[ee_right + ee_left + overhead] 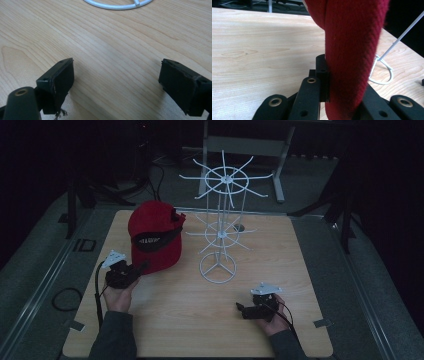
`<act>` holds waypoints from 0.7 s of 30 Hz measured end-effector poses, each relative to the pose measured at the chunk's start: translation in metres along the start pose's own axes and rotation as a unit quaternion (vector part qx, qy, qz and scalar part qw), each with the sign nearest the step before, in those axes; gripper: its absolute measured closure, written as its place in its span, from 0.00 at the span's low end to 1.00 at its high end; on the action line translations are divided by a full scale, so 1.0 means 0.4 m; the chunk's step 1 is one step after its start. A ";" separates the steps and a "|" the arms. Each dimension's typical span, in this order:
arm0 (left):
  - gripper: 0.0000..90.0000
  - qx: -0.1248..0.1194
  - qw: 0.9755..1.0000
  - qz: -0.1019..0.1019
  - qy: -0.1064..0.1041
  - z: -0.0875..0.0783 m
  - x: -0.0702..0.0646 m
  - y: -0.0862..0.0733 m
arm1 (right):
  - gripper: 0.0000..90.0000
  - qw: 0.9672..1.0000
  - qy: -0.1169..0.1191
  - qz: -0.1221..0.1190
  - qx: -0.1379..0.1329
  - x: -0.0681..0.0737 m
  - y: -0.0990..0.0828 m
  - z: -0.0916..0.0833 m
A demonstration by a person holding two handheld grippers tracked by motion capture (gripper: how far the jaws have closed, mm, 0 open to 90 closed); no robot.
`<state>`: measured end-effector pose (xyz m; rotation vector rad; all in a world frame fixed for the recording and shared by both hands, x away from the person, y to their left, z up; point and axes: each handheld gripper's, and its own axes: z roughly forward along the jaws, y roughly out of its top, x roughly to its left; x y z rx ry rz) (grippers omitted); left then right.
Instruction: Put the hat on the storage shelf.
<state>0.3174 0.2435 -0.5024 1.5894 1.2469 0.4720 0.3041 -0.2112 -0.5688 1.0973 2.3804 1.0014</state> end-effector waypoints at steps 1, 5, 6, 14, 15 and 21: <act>0.96 0.000 1.000 0.000 0.000 0.000 0.000 0.000 | 0.14 1.000 0.000 0.000 0.000 0.000 0.000 0.000; 0.95 -0.009 1.000 0.002 0.002 -0.008 -0.005 0.008 | 0.14 1.000 0.000 0.000 0.000 0.000 0.000 0.000; 0.96 -0.013 1.000 0.002 0.001 -0.013 -0.007 0.014 | 0.14 1.000 0.000 0.000 0.000 0.000 0.000 0.000; 0.95 -0.029 1.000 0.008 -0.003 -0.025 -0.016 0.037 | 0.14 1.000 0.000 0.001 0.000 0.000 0.000 0.000; 0.95 -0.031 0.999 0.008 -0.004 -0.025 -0.017 0.040 | 0.14 1.000 0.000 0.001 0.000 0.000 0.000 0.000; 0.95 -0.039 0.999 0.014 -0.008 -0.026 -0.025 0.060 | 0.14 1.000 0.000 0.001 -0.001 0.000 0.000 0.000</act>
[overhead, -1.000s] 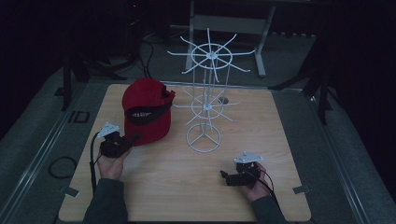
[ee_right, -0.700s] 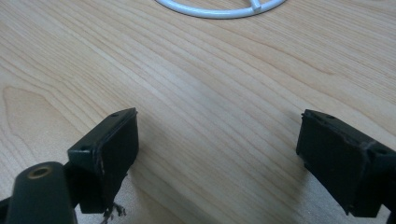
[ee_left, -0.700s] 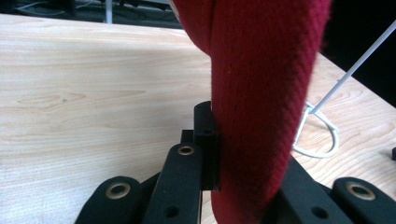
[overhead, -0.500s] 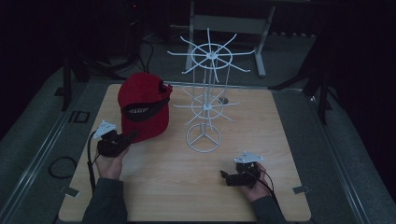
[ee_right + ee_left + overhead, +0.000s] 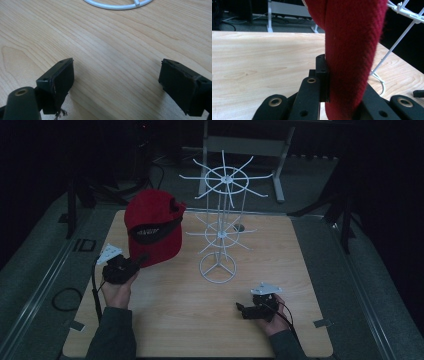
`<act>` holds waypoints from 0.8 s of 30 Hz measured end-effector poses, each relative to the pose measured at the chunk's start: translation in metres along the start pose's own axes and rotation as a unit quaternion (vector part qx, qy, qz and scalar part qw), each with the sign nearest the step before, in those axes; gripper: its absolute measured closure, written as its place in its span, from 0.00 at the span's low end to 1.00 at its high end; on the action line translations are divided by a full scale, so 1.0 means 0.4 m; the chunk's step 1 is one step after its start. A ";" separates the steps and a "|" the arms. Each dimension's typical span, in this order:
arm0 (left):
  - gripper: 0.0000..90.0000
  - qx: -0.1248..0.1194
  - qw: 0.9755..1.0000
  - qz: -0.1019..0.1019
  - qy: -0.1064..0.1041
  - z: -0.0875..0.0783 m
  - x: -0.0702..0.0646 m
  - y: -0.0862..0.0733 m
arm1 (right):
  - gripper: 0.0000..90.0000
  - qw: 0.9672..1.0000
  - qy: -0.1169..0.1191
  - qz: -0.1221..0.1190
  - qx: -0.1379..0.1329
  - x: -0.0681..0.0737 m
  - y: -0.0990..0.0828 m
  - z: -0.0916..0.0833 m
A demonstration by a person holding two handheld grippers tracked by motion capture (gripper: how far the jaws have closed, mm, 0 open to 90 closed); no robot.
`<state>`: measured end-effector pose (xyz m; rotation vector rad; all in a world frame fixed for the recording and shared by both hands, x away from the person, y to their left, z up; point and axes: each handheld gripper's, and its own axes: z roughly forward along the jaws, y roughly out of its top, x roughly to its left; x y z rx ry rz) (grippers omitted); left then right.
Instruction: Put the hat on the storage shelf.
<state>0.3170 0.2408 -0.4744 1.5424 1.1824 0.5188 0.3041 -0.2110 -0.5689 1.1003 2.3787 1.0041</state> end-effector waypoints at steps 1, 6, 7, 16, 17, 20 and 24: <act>0.95 -0.002 1.000 0.001 -0.001 0.001 -0.002 0.004 | 0.14 1.000 0.000 0.000 0.000 0.000 0.000 0.000; 0.95 -0.012 1.000 0.005 -0.003 0.002 -0.010 0.020 | 0.14 1.000 0.000 0.000 0.000 0.000 0.000 0.000; 0.95 -0.012 1.000 0.005 -0.004 0.002 -0.012 0.022 | 0.14 1.000 0.000 0.001 0.000 0.000 0.000 0.000; 0.95 -0.019 1.000 0.008 -0.008 0.001 -0.019 0.035 | 0.14 1.000 0.000 -0.001 0.000 0.000 0.000 0.000; 0.95 -0.020 1.000 0.006 -0.008 0.000 -0.019 0.036 | 0.14 1.000 0.000 -0.001 0.000 0.000 0.000 0.000; 0.95 -0.027 1.000 0.001 -0.010 -0.001 -0.020 0.038 | 0.14 1.000 -0.001 -0.001 0.000 0.000 0.000 0.000; 0.95 -0.032 0.999 0.000 -0.013 -0.001 -0.024 0.044 | 0.14 1.000 -0.001 -0.001 0.000 0.000 0.000 0.000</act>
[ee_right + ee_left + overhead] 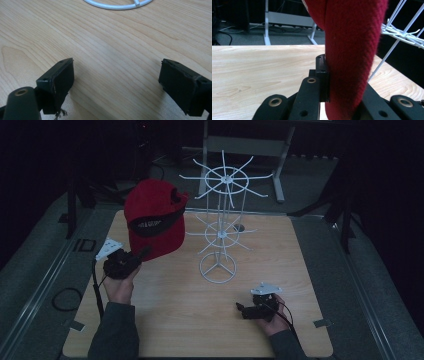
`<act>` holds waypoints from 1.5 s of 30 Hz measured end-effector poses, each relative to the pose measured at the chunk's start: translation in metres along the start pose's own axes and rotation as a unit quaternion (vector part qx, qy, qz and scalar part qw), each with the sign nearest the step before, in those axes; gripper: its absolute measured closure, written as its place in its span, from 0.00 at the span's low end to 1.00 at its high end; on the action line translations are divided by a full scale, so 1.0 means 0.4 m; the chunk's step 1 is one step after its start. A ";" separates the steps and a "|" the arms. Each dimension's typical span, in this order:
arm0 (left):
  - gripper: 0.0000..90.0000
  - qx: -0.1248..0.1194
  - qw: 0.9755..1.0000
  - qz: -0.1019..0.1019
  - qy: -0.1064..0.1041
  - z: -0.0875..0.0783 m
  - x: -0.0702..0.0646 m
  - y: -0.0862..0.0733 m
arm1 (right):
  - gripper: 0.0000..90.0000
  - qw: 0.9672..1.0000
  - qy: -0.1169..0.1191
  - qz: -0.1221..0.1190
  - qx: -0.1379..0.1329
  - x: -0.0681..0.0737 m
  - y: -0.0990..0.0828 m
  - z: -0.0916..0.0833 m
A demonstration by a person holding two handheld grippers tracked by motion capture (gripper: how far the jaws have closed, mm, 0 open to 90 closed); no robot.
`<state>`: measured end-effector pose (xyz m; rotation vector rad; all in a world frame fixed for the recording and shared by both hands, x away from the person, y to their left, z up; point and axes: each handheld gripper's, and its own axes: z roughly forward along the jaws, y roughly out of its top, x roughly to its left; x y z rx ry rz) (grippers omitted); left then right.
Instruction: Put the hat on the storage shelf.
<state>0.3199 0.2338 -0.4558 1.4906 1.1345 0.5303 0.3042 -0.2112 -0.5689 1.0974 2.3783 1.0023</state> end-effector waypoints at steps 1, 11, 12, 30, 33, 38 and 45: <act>0.95 -0.001 1.000 -0.001 -0.001 0.000 -0.002 0.002 | 0.14 1.000 0.000 0.001 0.000 0.000 0.000 0.000; 0.95 -0.012 1.000 -0.001 -0.007 -0.004 -0.010 0.012 | 0.14 1.000 0.000 0.001 0.000 0.000 0.000 0.000; 0.95 -0.013 1.000 -0.002 -0.007 -0.005 -0.011 0.013 | 0.14 1.000 0.000 0.001 0.000 0.000 0.000 0.000; 0.95 -0.032 0.999 -0.006 -0.021 -0.012 -0.022 0.041 | 0.14 1.000 0.000 0.001 0.000 0.000 0.000 0.000; 0.95 -0.034 0.999 -0.011 -0.025 -0.014 -0.021 0.044 | 0.14 1.000 0.000 0.000 0.000 0.000 0.000 0.000; 0.95 -0.038 0.999 -0.011 -0.028 -0.016 -0.020 0.050 | 0.14 1.000 0.000 0.001 0.000 0.000 0.000 0.000; 0.95 -0.043 0.998 -0.014 -0.036 -0.019 -0.027 0.055 | 0.14 1.000 0.000 0.000 0.000 0.000 0.000 0.000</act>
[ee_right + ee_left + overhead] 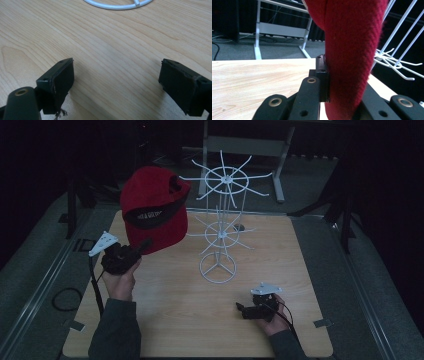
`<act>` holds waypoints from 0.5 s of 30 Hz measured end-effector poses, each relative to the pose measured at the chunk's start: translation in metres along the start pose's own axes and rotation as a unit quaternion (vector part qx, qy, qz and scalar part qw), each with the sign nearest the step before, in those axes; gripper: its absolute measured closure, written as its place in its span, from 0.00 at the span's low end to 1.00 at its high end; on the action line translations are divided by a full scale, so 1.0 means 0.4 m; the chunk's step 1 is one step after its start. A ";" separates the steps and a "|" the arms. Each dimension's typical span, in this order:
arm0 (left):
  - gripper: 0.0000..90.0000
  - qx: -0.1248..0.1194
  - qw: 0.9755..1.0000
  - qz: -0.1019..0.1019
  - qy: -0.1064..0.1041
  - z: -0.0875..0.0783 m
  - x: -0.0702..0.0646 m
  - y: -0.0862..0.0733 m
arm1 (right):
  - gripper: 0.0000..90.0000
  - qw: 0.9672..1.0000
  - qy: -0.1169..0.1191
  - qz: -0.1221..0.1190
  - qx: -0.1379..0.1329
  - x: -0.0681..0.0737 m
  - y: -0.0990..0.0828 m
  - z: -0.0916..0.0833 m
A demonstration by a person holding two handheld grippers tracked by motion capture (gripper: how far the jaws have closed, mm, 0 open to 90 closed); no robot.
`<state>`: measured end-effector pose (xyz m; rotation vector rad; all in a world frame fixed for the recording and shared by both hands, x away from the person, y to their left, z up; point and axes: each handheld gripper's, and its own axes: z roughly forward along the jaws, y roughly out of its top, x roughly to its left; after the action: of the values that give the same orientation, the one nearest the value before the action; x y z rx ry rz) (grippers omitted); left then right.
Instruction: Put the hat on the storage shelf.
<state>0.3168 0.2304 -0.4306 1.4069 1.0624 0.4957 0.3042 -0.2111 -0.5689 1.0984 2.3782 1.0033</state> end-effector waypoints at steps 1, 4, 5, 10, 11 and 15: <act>0.95 -0.001 1.000 -0.002 -0.002 0.000 -0.001 0.001 | 0.14 1.000 0.000 0.000 0.000 0.000 0.000 0.000; 0.95 -0.004 1.000 -0.001 -0.004 -0.001 -0.004 0.004 | 0.14 1.000 0.000 -0.001 0.000 0.000 0.000 0.000; 0.95 -0.006 1.000 -0.001 -0.004 -0.001 -0.005 0.005 | 0.14 1.000 0.000 -0.001 0.000 0.000 0.000 0.000; 0.95 -0.012 1.000 -0.003 -0.005 -0.005 -0.006 0.009 | 0.14 1.000 0.000 -0.001 0.000 0.000 0.000 0.000; 0.95 -0.012 1.000 -0.004 -0.004 -0.006 -0.006 0.010 | 0.14 1.000 0.000 -0.001 0.000 0.000 0.000 0.000; 0.95 -0.016 1.000 -0.003 -0.003 -0.009 -0.006 0.013 | 0.14 1.000 0.000 -0.001 0.000 0.000 0.000 0.000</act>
<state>0.3142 0.2312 -0.4243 1.3761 1.0507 0.5013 0.3043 -0.2112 -0.5689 1.0972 2.3782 1.0022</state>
